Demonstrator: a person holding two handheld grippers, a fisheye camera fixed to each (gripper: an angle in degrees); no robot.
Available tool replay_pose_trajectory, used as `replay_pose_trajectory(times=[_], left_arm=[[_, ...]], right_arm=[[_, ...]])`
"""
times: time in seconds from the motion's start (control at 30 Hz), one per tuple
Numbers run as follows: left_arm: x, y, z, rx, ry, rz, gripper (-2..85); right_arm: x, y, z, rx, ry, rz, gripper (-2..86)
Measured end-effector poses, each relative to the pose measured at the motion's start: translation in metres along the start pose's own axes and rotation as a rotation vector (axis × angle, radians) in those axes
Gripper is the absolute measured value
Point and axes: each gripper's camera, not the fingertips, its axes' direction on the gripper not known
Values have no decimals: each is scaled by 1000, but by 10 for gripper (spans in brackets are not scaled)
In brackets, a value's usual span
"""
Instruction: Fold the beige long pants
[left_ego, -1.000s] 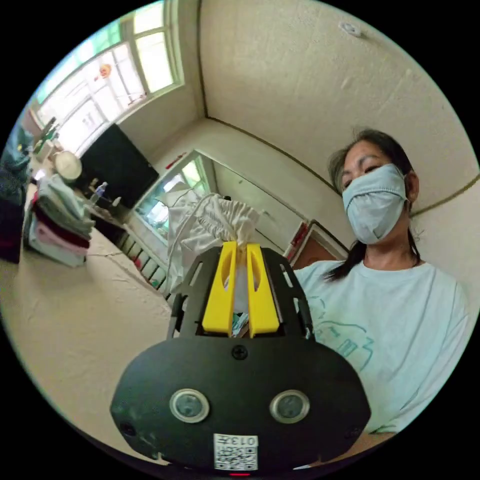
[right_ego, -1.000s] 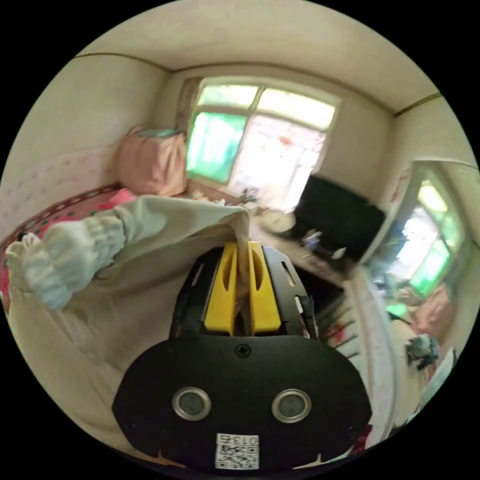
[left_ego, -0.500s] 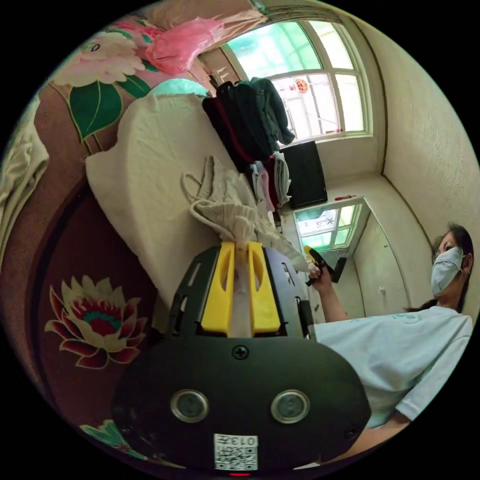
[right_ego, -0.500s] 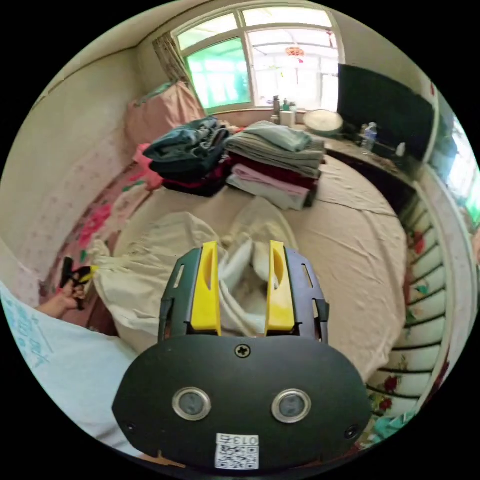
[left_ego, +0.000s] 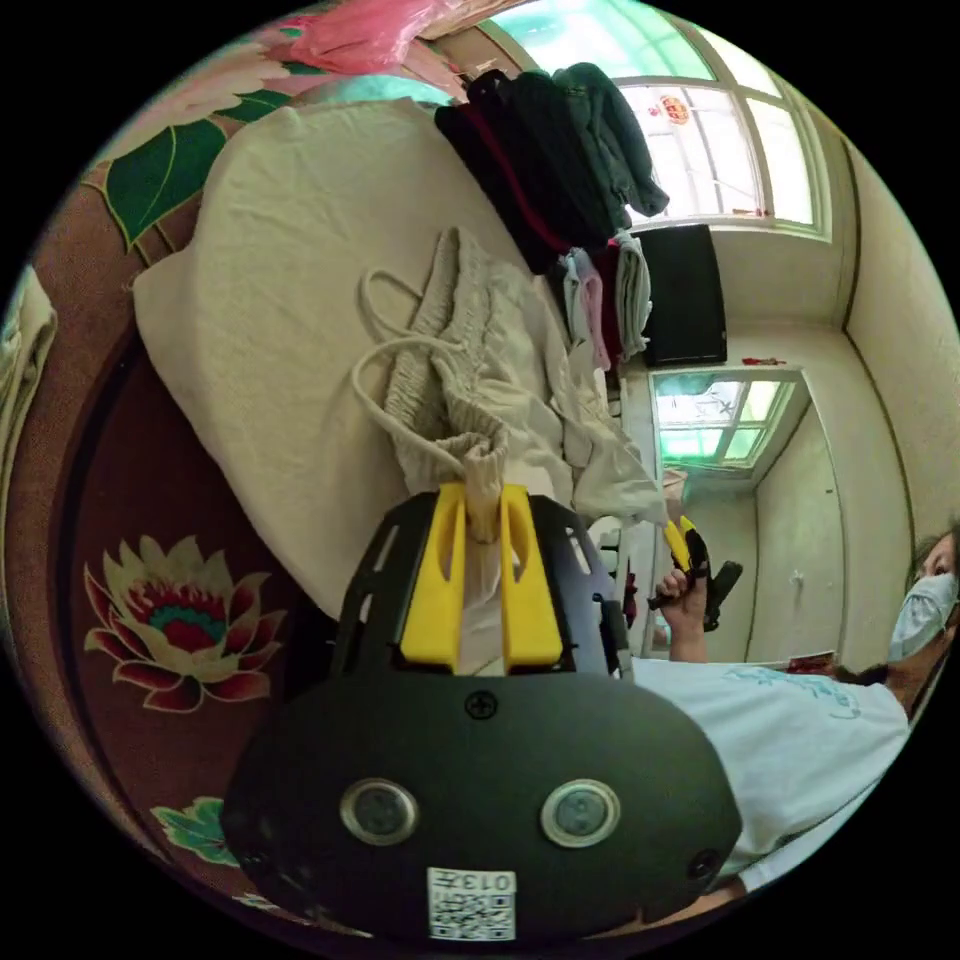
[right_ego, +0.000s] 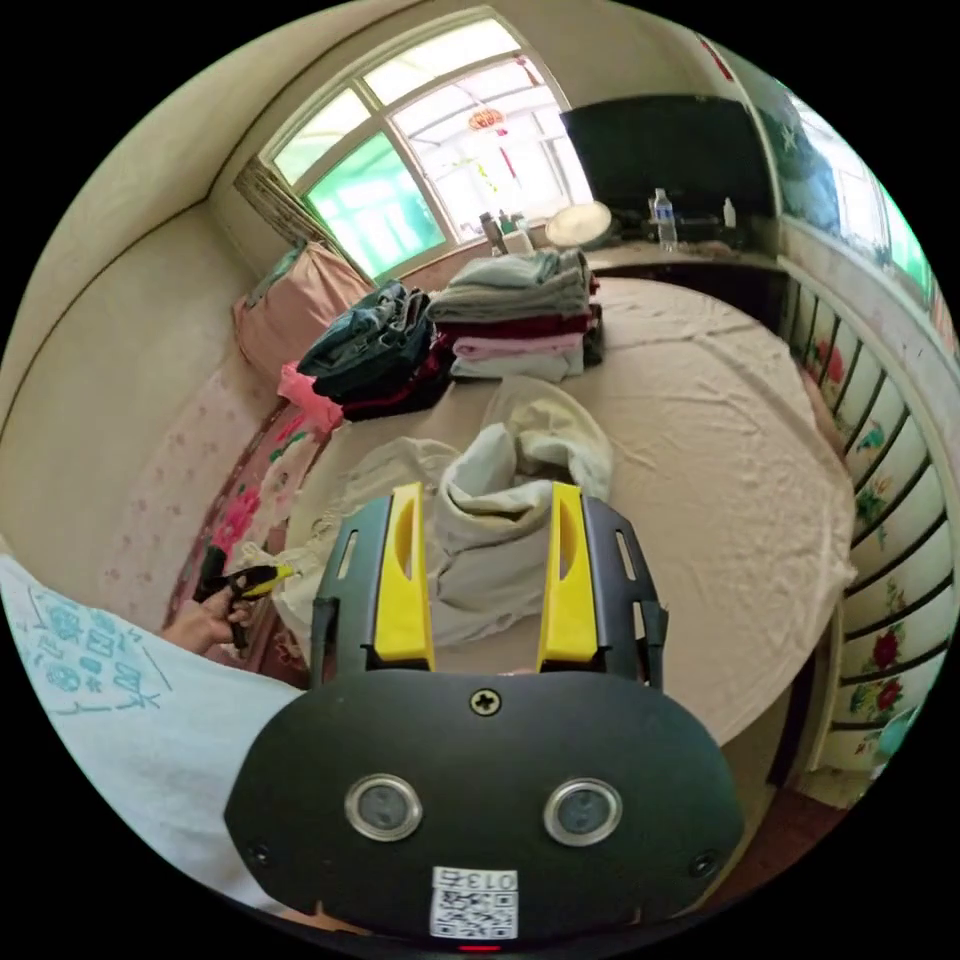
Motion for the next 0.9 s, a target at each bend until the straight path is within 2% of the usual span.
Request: replay_pose_trajectory(times=[0.07, 0.13, 0.2, 0.3, 0.37, 0.4, 0.5, 0.53, 0.6, 0.67, 0.73, 0.77, 0.8, 0.83, 0.9], left_arm=[[5, -2, -6, 49, 118, 28, 57], [15, -3, -29, 159, 248, 113, 55], [30, -4, -60, 225, 211, 226, 55], [32, -3, -73, 178, 150, 240, 54], [25, 2, -71, 173, 174, 205, 54], [20, 7, -70, 196, 201, 183, 54], [13, 18, -72, 248, 260, 149, 52], [13, 19, -74, 253, 258, 148, 52], [21, 21, -89, 267, 233, 180, 51], [36, 21, -108, 308, 231, 249, 51], [53, 20, -133, 376, 270, 309, 51], [66, 20, -151, 438, 310, 349, 51], [81, 21, -168, 501, 358, 406, 50], [90, 22, -176, 527, 380, 442, 50], [128, 29, -203, 635, 477, 588, 50]], right_arm=[[-3, -3, -9, 39, 111, -33, 151], [26, -6, -11, 83, 221, 67, 141], [53, -19, -4, 55, 207, 127, 144], [63, -60, 20, -9, 156, 79, 155], [47, -88, 49, -154, 76, -38, 132], [34, -98, 75, -286, 100, -144, 105], [32, -91, 138, -560, 381, -350, 35], [46, -81, 156, -673, 495, -371, 26], [71, -70, 152, -724, 553, -326, 16], [100, -72, 107, -584, 432, -150, 11], [154, -64, 7, -193, -36, 184, 7], [166, -56, -18, -78, -158, 245, 7], [184, -33, -65, 162, -348, 309, 6], [190, -8, -107, 369, -495, 282, 5], [180, 27, -156, 593, -619, 164, 4]])
